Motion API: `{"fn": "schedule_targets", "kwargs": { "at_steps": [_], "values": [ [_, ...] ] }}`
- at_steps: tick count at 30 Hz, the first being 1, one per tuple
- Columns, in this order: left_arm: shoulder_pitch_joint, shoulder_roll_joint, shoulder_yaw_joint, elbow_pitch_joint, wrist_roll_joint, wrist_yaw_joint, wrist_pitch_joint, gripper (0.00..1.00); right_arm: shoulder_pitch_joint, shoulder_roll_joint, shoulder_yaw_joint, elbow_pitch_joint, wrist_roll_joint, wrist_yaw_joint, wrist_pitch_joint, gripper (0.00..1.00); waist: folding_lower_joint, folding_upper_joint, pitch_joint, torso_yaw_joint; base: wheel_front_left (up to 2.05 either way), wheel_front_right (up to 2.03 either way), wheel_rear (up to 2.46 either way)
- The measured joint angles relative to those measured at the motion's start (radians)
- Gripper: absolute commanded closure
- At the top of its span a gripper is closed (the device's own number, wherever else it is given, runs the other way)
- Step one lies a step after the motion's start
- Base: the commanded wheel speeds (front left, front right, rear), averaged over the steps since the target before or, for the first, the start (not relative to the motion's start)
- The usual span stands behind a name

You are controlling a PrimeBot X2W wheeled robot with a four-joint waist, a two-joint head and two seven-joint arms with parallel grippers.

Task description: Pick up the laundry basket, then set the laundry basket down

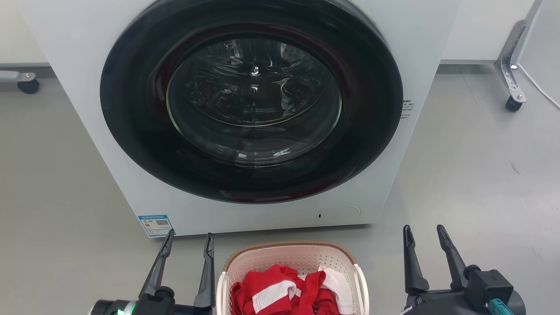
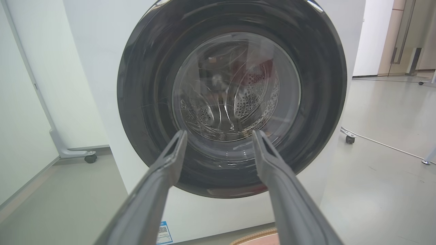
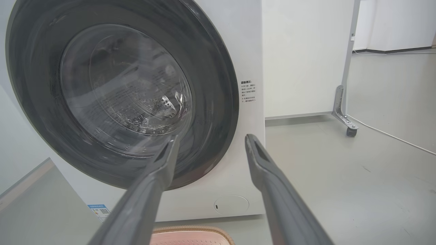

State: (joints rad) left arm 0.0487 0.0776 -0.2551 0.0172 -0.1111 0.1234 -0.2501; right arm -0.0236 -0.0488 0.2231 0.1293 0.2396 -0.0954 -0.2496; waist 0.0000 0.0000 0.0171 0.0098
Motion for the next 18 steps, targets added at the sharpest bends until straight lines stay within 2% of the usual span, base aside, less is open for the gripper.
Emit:
{"fn": "schedule_targets", "kwargs": {
  "at_steps": [9, 18],
  "values": [
    [0.002, -0.002, 0.016, -0.012, 0.000, 0.000, -0.001, 0.00, 0.002, 0.001, -0.009, -0.016, -0.001, 0.007, 0.000, 0.00, 0.0000, 0.0000, 0.013, 0.000, 0.00, 0.00, 0.00],
    [-0.005, -0.005, 0.026, -0.025, -0.007, -0.002, -0.003, 0.00, -0.011, 0.001, -0.035, -0.033, 0.002, 0.015, 0.000, 0.00, 0.0000, 0.0000, 0.074, -0.001, 0.00, 0.00, 0.00]
  ]
}}
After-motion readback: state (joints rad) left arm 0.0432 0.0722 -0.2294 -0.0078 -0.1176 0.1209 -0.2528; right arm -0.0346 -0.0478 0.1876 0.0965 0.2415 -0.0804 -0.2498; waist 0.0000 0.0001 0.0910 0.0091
